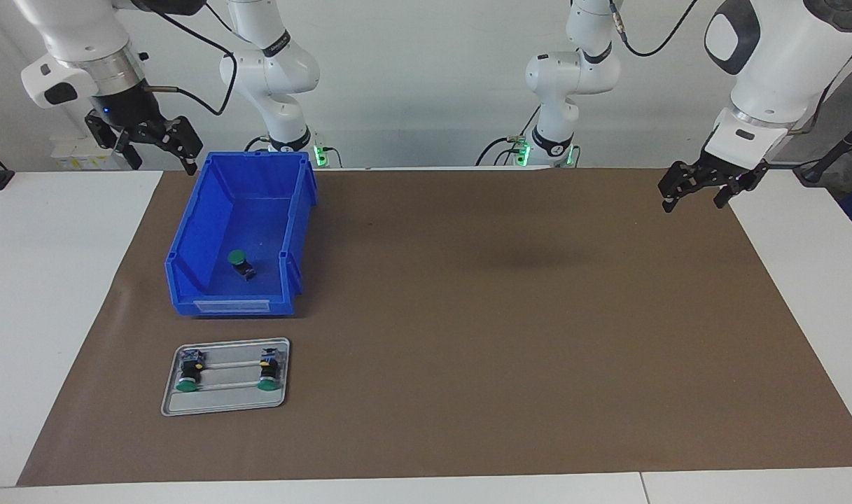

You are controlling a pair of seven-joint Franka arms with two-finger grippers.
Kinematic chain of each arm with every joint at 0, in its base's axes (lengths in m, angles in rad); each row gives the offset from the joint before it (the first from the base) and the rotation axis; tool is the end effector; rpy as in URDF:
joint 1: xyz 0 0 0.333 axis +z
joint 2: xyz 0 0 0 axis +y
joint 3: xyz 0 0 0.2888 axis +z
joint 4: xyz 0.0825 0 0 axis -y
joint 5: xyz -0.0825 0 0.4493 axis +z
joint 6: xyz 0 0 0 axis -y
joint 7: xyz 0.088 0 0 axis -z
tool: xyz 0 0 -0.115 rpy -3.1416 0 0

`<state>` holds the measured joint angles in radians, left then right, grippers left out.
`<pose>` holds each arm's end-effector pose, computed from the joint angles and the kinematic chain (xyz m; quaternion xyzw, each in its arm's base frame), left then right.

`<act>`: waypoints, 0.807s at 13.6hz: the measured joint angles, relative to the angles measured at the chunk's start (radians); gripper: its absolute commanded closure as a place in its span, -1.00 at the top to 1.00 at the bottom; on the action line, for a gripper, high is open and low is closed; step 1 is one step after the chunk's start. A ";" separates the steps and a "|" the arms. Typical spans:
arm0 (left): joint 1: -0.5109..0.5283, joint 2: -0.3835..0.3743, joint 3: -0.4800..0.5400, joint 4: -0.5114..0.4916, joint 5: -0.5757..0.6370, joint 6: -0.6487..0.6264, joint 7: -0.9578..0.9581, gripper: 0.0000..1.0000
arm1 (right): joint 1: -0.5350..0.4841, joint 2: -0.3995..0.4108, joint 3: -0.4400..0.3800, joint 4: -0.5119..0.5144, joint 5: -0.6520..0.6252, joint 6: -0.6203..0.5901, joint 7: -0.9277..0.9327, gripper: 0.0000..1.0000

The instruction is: Place and press button with both arms

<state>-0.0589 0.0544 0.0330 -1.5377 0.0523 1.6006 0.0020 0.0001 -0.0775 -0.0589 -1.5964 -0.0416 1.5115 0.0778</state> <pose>0.6379 -0.0111 0.5757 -0.9995 0.0146 -0.0046 0.0270 0.5901 -0.0409 0.6174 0.9974 -0.0693 -0.0036 0.0185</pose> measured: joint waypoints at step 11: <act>0.000 0.000 0.000 0.000 0.000 0.000 0.000 1.00 | 0.087 0.009 -0.063 -0.005 -0.004 -0.007 -0.001 1.00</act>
<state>-0.0589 0.0544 0.0330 -1.5377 0.0523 1.6006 0.0020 0.0872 -0.0682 -0.1214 -1.6016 -0.0455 1.5042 0.0764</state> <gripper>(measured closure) 0.000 0.000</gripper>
